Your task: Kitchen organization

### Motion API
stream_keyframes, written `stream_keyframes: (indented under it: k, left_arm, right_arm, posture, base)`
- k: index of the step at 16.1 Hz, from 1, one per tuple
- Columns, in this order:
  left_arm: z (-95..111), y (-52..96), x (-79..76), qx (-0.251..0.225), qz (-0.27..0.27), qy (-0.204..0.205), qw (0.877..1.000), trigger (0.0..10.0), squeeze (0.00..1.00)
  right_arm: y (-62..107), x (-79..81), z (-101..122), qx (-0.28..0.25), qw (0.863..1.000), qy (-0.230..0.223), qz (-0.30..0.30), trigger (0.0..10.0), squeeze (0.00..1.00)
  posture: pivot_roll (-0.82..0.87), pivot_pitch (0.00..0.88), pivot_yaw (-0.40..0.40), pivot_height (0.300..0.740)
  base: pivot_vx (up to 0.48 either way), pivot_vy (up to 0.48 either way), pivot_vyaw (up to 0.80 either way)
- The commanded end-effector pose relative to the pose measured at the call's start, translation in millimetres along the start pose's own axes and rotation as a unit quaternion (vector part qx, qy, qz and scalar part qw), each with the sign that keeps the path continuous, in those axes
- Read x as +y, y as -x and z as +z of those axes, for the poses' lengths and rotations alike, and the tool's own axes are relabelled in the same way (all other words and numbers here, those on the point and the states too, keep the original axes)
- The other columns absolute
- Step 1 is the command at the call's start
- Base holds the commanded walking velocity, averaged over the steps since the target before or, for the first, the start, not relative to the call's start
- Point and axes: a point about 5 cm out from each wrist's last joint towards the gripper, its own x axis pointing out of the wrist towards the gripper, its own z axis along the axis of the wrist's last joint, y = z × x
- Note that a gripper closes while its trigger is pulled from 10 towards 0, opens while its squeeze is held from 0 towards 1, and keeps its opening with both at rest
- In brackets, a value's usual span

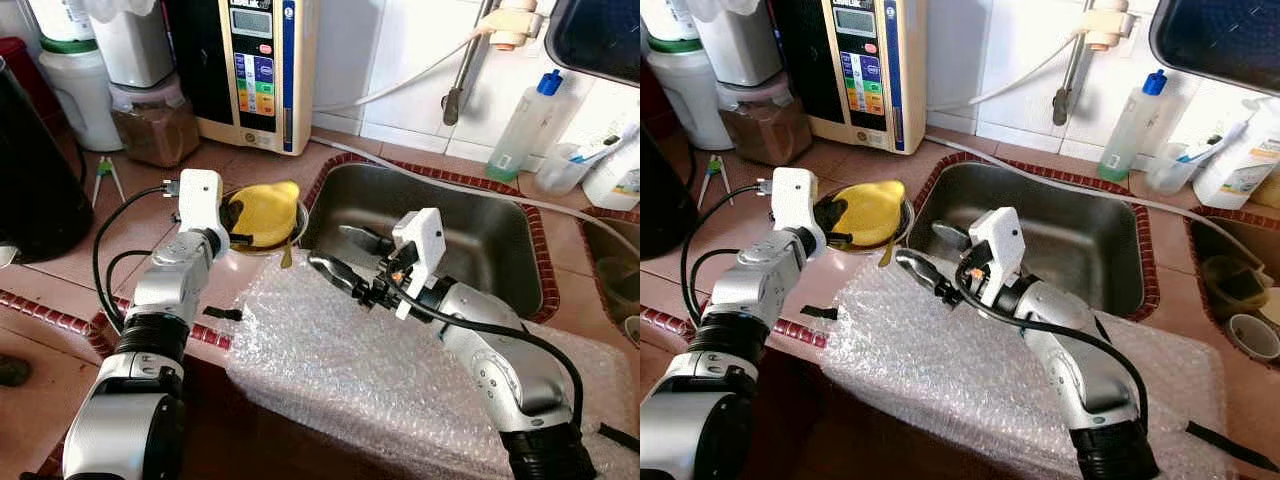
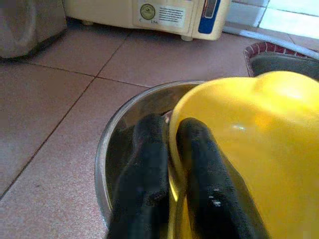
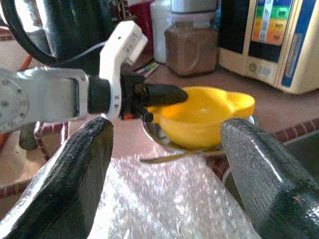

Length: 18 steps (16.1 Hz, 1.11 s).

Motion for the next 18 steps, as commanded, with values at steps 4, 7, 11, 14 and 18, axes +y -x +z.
stream_keyframes:
  k: [4,7,11,14,18]
  left_arm:
    - [5.4,2.3,-1.8,-0.022,0.002,-0.003,1.0,0.0,0.0]
    - [5.4,2.3,-1.8,-0.022,0.002,-0.003,1.0,0.0,0.0]
    - [20.2,5.3,-6.5,-0.096,0.017,0.037,0.995,0.0,0.0]
    - [30.8,8.5,-11.5,-0.15,0.023,0.051,0.987,0.0,0.0]
    - [43.6,15.2,-17.7,-0.219,0.04,-0.007,0.975,0.0,0.0]
  right_arm:
    - [-2.0,-2.1,-1.7,-0.004,1.0,-0.019,-0.002,10.0,0.0]
    - [-2.0,-2.1,-1.7,-0.004,1.0,-0.019,-0.002,10.0,0.0]
    - [-7.5,-1.5,-3.0,-0.011,1.0,-0.01,-0.014,10.0,0.0]
    - [-8.9,-4.2,-1.3,-0.021,0.999,-0.012,-0.032,10.0,0.0]
    - [-18.2,-14.0,14.0,-0.075,0.993,-0.036,-0.078,10.0,0.0]
  posture:
    - [0.04,0.0,-0.055,0.74]
    - [0.04,0.0,-0.055,0.74]
    - [0.03,0.0,-0.038,0.74]
    - [0.02,0.0,-0.039,0.74]
    - [0.01,0.0,-0.044,0.74]
  base:
    - [0.0,0.0,0.0]
    - [0.0,0.0,0.0]
    - [0.0,0.0,0.0]
    - [0.0,0.0,0.0]
    - [0.0,0.0,0.0]
